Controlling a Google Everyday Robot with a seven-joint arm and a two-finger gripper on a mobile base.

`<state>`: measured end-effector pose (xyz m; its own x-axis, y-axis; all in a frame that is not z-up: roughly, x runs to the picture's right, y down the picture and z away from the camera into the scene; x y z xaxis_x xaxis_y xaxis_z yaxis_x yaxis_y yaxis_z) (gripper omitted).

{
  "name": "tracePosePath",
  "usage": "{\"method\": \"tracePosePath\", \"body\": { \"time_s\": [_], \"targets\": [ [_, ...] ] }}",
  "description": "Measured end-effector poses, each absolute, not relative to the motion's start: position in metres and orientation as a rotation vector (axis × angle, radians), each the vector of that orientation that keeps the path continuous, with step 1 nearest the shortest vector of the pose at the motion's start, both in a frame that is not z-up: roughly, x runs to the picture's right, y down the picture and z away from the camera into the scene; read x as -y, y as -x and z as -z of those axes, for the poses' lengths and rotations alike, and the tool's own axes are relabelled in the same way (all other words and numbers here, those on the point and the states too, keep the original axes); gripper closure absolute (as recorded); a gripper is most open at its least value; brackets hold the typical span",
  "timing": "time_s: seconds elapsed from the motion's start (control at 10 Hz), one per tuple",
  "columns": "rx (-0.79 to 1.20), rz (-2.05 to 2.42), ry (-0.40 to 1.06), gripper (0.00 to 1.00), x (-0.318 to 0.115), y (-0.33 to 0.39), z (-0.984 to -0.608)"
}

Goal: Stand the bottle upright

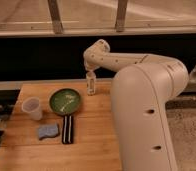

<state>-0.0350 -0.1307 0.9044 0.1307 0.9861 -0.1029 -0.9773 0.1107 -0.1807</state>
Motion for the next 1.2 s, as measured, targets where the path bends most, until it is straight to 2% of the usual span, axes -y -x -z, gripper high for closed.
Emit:
{"method": "tracePosePath", "body": {
  "time_s": [0.7,0.9,1.0,1.2],
  "targets": [
    [0.047,-1.443,0.224,0.96,0.1307,0.0349,-0.9044],
    [0.047,-1.443,0.224,1.00,0.1306,0.0349,-0.9045],
    [0.047,-1.443,0.224,0.97,0.1306,0.0350,-0.9045],
    [0.046,-1.443,0.224,0.78,0.1303,0.0349,-0.9047]
  ]
}}
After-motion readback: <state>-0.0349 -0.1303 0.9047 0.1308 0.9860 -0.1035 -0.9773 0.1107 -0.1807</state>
